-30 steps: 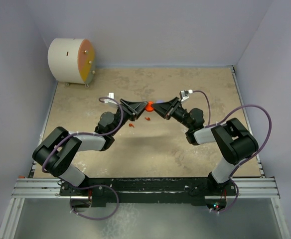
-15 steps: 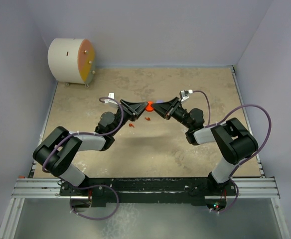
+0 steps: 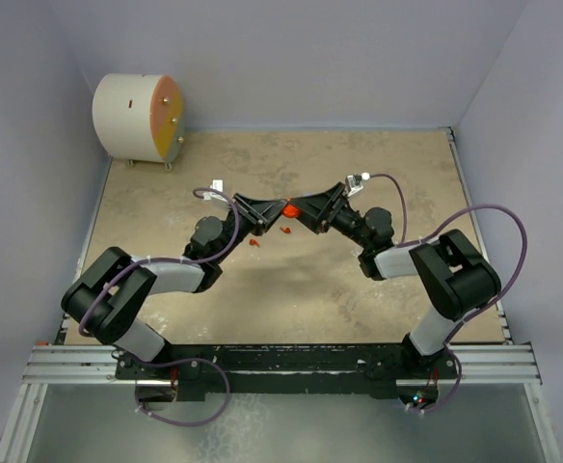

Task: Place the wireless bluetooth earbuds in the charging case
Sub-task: Open the charging case.

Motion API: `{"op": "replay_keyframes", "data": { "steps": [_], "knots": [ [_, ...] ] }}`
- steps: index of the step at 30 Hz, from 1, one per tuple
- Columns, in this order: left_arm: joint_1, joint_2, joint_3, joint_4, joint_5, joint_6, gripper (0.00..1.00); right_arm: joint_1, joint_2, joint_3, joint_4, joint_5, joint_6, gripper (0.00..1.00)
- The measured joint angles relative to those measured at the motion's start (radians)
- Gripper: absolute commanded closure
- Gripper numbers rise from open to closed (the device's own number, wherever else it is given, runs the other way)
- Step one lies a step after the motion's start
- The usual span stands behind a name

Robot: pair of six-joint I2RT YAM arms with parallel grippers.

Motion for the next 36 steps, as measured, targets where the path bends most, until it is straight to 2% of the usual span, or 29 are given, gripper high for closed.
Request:
{"op": "replay_keyframes", "data": {
  "steps": [4, 9, 12, 16, 20, 24, 36],
  "knots": [
    [0.000, -0.031, 0.004, -0.049, -0.004, 0.023, 1.00, -0.003, -0.059, 0.023, -0.124, 0.005, -0.084, 0.00],
    [0.000, -0.087, 0.013, -0.157, -0.032, 0.048, 1.00, -0.007, -0.207, 0.112, -0.393, 0.068, -0.283, 0.00],
    [0.000, -0.129, 0.050, -0.304, -0.076, 0.063, 1.00, -0.008, -0.271, 0.236, -0.593, 0.169, -0.444, 0.00],
    [0.000, -0.175, 0.112, -0.491, -0.139, 0.071, 1.00, -0.008, -0.320, 0.331, -0.749, 0.289, -0.583, 0.00],
    [0.000, -0.182, 0.210, -0.664, -0.178, 0.054, 1.00, -0.008, -0.332, 0.380, -0.858, 0.363, -0.665, 0.02],
    [0.000, -0.182, 0.284, -0.769, -0.200, 0.027, 1.00, -0.008, -0.320, 0.404, -0.953, 0.401, -0.708, 0.05],
    [0.000, -0.182, 0.400, -0.984, -0.280, -0.031, 1.00, -0.008, -0.282, 0.443, -1.071, 0.430, -0.757, 0.05]
  ]
}}
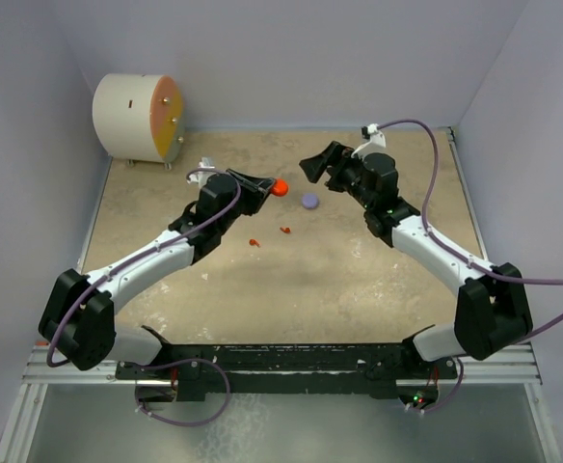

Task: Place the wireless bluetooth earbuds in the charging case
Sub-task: Open the charging case.

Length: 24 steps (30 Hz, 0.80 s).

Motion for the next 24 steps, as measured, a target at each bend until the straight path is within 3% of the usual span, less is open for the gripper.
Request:
{"op": "replay_keyframes", "data": {
  "steps": [24],
  "knots": [
    [0.000, 0.044, 0.010, -0.049, -0.008, -0.022, 1.00, 0.113, 0.067, 0.027, -0.039, 0.002, -0.016, 0.06]
  ]
}}
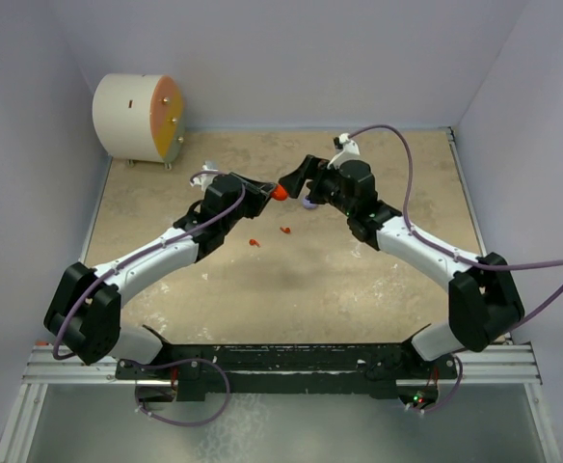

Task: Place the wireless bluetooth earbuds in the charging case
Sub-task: Open the charging case.

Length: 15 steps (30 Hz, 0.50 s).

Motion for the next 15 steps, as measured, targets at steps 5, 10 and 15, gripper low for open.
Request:
{"op": "replay_keyframes", "data": {
  "steps": [5, 10, 15],
  "knots": [
    [0.000, 0.000, 0.000, 0.000, 0.000, 0.000, 1.00, 0.000, 0.000, -0.025, -0.005, 0.007, 0.006, 0.06],
    [0.000, 0.000, 0.000, 0.000, 0.000, 0.000, 1.00, 0.000, -0.001, -0.047, -0.004, 0.008, 0.009, 0.06],
    [0.000, 0.000, 0.000, -0.005, -0.003, 0.000, 1.00, 0.000, -0.007, -0.084, -0.001, 0.008, 0.018, 0.06]
  ]
}}
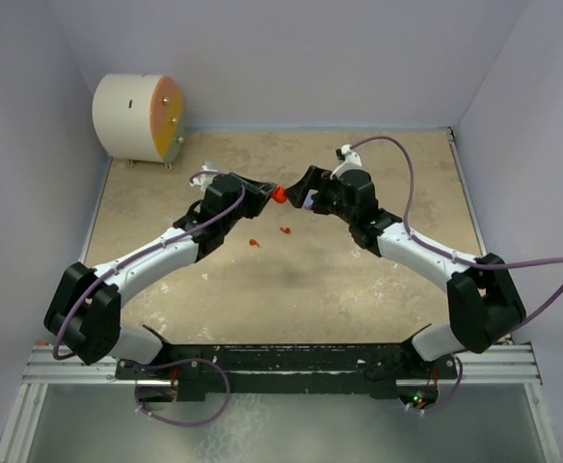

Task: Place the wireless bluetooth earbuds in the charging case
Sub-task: Open the charging case.

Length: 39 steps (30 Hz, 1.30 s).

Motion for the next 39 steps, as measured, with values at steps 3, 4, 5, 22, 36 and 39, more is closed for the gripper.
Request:
{"op": "replay_keyframes", "data": {
  "steps": [3, 4, 5, 22, 36, 39],
  "knots": [
    [0.000, 0.000, 0.000, 0.001, -0.002, 0.000, 1.00, 0.000, -0.007, -0.016, 0.001, 0.000, 0.005, 0.06],
    [0.000, 0.000, 0.000, 0.001, -0.002, 0.000, 1.00, 0.000, -0.008, -0.018, 0.001, 0.000, 0.006, 0.06],
    [0.000, 0.000, 0.000, 0.002, -0.003, 0.000, 1.00, 0.001, -0.008, -0.019, 0.002, 0.000, 0.006, 0.06],
    [0.001, 0.000, 0.008, 0.004, 0.004, -0.003, 1.00, 0.032, -0.005, -0.020, 0.010, 0.010, 0.016, 0.05],
    [0.023, -0.050, -0.053, 0.047, -0.015, 0.001, 1.00, 0.032, -0.111, -0.030, -0.032, 0.069, 0.000, 0.05],
    [0.060, -0.105, -0.147, 0.095, -0.023, 0.000, 1.00, 0.032, -0.159, -0.030, -0.034, 0.104, -0.029, 0.07]
  ]
}}
